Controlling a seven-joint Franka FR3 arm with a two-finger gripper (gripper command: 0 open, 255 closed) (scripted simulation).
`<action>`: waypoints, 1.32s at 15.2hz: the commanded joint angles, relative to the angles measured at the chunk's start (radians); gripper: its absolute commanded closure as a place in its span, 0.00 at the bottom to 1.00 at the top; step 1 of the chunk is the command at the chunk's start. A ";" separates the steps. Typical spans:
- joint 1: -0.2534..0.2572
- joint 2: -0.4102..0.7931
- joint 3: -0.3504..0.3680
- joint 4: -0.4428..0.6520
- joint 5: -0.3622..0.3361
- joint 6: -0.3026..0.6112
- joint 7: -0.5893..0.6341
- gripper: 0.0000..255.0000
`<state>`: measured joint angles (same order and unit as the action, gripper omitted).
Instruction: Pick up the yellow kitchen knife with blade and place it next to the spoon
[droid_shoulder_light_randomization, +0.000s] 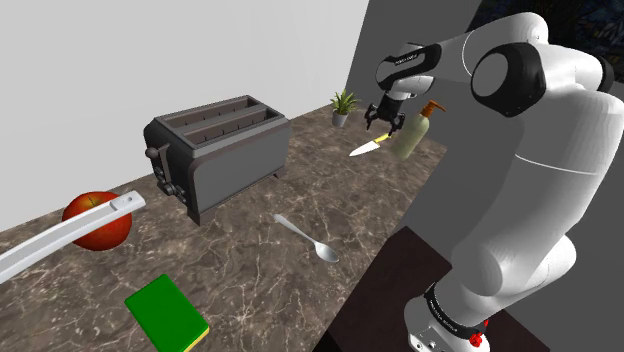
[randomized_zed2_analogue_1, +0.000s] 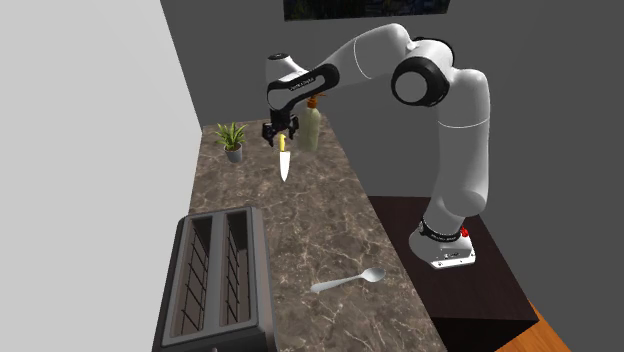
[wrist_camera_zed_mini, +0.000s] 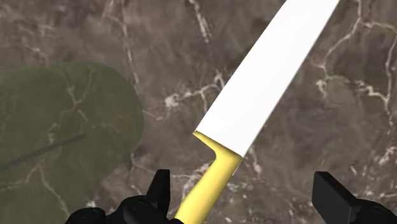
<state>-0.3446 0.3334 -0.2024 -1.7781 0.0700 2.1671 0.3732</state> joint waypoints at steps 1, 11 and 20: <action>-0.006 0.018 -0.002 -0.001 0.005 0.019 -0.001 0.00; -0.010 0.058 0.003 -0.022 0.015 0.079 -0.008 0.00; -0.010 0.058 0.003 -0.020 0.015 0.078 -0.007 1.00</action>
<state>-0.3546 0.3912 -0.1991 -1.7980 0.0850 2.2456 0.3658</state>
